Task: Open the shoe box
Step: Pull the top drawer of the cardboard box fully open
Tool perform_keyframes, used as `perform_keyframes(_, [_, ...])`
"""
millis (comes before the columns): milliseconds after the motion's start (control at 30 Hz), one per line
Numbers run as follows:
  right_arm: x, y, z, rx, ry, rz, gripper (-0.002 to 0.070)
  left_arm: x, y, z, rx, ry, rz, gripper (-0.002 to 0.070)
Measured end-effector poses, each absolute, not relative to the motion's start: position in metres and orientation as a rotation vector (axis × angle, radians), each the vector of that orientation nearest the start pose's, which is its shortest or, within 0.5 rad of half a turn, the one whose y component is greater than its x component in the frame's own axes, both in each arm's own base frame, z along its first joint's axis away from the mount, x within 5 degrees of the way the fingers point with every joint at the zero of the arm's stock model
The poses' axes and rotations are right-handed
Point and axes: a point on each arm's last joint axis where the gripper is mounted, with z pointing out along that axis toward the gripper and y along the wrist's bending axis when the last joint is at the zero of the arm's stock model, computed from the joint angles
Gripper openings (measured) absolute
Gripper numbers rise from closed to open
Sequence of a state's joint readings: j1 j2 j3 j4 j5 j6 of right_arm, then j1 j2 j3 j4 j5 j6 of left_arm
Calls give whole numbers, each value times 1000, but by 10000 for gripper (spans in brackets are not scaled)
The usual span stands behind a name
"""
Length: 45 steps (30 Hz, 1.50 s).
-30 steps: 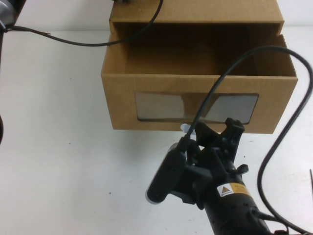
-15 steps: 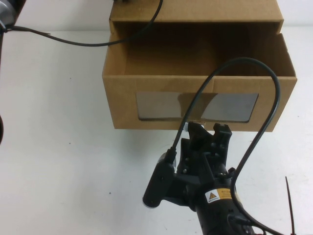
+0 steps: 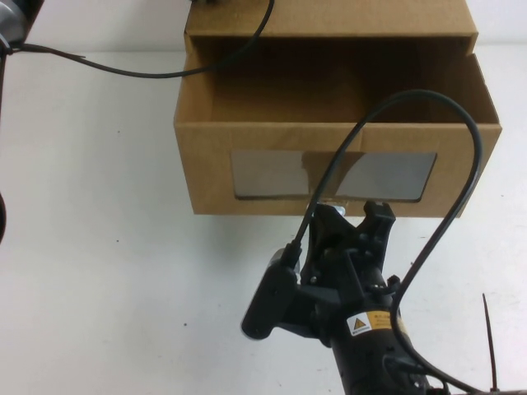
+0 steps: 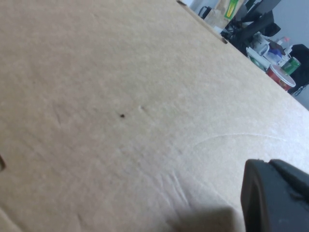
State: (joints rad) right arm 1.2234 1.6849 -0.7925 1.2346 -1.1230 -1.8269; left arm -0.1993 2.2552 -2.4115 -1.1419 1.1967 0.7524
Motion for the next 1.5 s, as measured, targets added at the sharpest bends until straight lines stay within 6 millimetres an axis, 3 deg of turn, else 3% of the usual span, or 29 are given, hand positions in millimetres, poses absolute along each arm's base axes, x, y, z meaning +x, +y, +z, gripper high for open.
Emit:
perform_keyframes(333, [179,261,223,-1047,1379,-686,9,463,-172,372,849,1849,-1141,-8])
perform_keyframes(500, [171,263,221,-1044,1407,-677,8,463,-172,372,851,1850,-1143,-8])
perform_keyframes(1500, [68,266,205,-1167,1529,-525,8,462,-172,372,853,1852,-1146,-8])
